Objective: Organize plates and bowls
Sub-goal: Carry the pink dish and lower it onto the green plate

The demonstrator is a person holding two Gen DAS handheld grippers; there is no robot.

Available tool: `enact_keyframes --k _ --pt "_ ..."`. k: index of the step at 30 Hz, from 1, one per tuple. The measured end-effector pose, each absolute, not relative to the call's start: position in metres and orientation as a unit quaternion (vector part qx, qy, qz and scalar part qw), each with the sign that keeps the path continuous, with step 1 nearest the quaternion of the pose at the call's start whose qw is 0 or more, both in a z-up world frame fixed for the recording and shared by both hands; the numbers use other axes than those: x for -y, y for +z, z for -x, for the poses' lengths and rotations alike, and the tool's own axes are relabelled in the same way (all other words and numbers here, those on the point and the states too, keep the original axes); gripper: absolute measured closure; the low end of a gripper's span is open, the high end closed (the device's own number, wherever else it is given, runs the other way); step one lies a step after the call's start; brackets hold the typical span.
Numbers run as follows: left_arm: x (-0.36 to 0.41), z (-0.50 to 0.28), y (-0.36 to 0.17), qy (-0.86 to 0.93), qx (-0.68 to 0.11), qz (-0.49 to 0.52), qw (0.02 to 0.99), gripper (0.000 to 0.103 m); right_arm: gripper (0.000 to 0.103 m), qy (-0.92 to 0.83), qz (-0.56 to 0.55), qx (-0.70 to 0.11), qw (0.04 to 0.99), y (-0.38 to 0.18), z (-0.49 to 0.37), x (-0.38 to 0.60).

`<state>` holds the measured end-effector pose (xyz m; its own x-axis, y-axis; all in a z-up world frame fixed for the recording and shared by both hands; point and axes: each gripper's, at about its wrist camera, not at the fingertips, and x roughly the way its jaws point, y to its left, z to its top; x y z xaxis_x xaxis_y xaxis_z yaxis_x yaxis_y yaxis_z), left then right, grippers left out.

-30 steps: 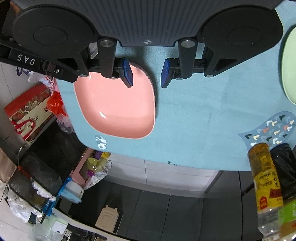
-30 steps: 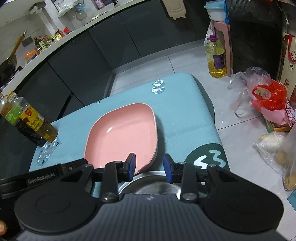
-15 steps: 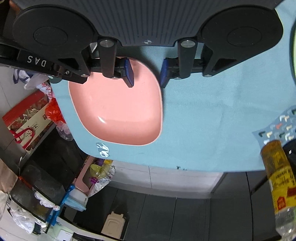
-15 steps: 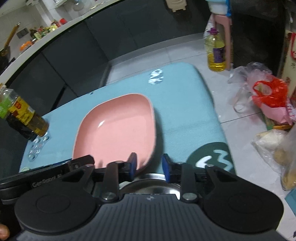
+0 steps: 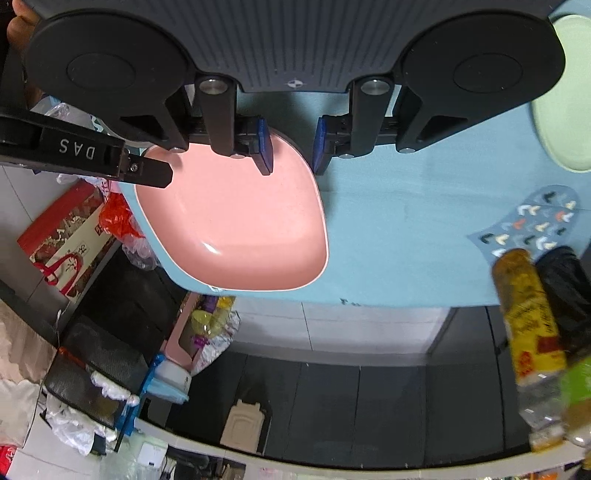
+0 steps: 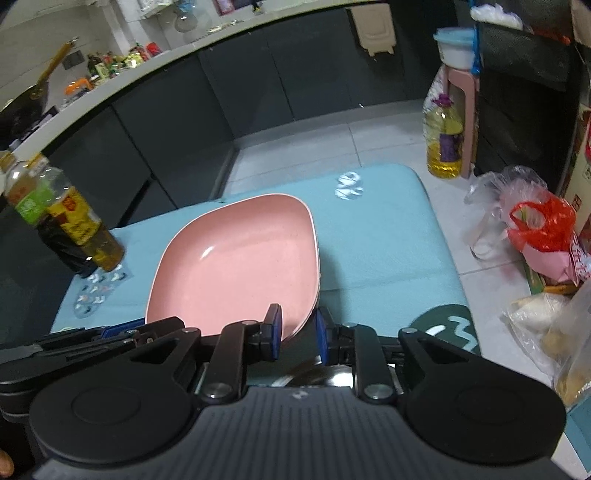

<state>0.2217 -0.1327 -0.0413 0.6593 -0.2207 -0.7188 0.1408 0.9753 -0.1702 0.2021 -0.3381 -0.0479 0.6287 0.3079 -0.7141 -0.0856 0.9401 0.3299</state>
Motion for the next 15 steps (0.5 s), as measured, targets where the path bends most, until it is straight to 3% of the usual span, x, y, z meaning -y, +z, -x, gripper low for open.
enact_keyframes --k 15 --pt "0.036 -0.17 -0.019 -0.05 -0.381 0.069 0.921 0.081 0.098 0.191 -0.09 -0.413 0.886 -0.027 -0.18 0.255"
